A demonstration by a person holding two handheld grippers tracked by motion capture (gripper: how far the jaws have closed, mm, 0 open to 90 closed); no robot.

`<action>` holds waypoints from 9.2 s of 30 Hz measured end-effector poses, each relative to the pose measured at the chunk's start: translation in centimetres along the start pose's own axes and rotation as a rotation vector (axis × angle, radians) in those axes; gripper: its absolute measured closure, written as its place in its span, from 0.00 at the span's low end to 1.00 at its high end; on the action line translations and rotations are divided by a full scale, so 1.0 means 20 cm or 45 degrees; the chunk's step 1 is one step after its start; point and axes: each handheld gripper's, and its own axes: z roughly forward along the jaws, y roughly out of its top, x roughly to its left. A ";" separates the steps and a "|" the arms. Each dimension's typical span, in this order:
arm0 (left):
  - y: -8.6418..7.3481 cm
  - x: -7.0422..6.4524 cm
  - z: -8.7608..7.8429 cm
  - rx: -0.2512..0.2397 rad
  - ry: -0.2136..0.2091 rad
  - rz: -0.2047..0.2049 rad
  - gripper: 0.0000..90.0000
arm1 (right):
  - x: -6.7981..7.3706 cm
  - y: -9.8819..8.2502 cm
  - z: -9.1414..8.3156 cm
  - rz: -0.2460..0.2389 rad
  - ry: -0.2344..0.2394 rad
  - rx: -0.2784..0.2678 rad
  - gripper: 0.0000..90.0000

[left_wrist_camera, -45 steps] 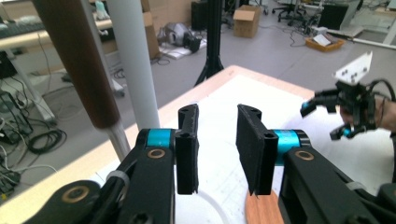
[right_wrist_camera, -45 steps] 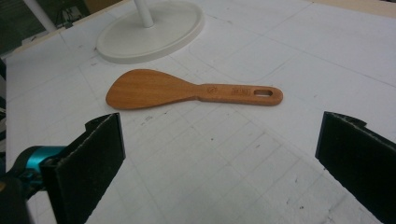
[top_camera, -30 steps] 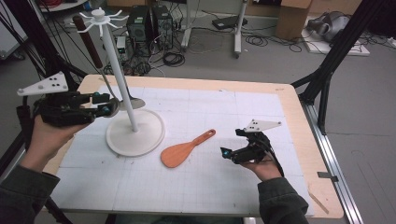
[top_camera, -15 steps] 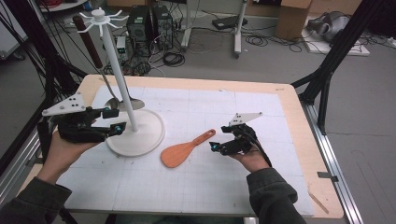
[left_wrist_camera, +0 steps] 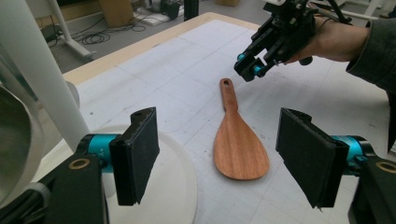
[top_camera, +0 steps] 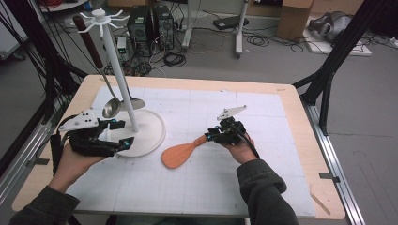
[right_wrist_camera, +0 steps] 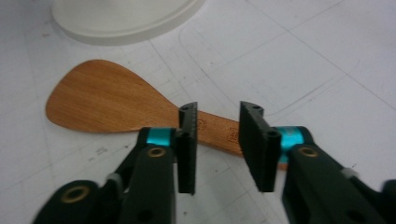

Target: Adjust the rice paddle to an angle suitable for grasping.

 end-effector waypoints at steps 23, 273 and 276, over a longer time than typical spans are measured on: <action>-0.13 -0.07 0.10 0.037 -0.038 0.031 0.28 | -0.13 0.02 0.21 0.025 -0.049 0.080 0.99; -0.26 -0.32 0.65 0.390 -0.466 0.246 0.69 | 0.55 0.15 0.13 -0.767 0.520 0.184 0.72; -0.26 -0.32 0.65 0.386 -0.477 0.258 0.71 | 0.55 0.15 0.12 -0.739 0.535 0.184 0.72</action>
